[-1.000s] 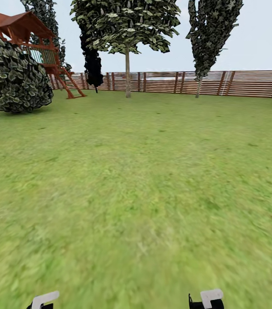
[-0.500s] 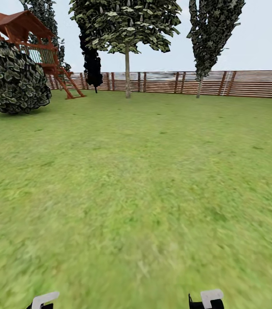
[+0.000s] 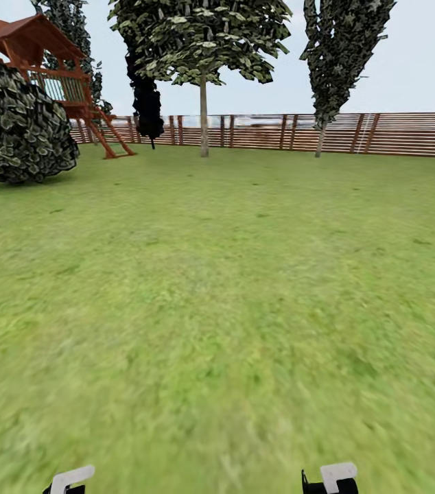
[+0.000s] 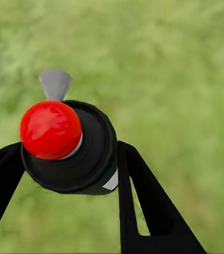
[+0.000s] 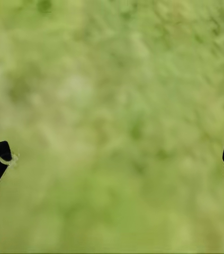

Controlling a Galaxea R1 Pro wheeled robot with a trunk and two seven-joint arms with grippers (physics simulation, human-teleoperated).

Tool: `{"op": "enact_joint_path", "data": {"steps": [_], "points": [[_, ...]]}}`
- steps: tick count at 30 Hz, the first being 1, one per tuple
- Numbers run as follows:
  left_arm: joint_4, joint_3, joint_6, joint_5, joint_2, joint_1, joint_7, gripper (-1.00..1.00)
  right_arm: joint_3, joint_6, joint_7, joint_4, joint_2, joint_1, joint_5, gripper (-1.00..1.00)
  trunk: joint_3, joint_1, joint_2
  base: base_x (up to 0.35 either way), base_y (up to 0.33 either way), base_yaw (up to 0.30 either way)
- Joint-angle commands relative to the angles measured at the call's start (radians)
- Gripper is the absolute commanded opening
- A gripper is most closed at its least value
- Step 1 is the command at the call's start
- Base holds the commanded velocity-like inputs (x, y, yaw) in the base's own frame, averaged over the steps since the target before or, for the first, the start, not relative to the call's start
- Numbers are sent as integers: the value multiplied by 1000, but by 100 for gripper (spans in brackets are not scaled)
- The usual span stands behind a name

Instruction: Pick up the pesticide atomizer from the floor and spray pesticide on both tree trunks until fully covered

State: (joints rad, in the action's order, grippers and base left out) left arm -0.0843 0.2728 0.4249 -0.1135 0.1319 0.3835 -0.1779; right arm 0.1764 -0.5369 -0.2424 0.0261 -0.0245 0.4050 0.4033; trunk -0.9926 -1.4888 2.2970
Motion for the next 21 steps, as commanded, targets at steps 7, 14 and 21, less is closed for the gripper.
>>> {"op": "enact_joint_path", "data": {"steps": [7,14,21], "points": [[0,0,0,0,0,0,0,-100,0,0,0,0,0,0,0,100,0,0,0,340,0,0],[0,0,0,0,0,0,0,-100,0,0,0,0,0,0,0,100,0,0,0,340,0,0],[0,0,0,0,0,0,0,-100,0,0,0,0,0,0,0,100,0,0,0,340,0,0]]}}
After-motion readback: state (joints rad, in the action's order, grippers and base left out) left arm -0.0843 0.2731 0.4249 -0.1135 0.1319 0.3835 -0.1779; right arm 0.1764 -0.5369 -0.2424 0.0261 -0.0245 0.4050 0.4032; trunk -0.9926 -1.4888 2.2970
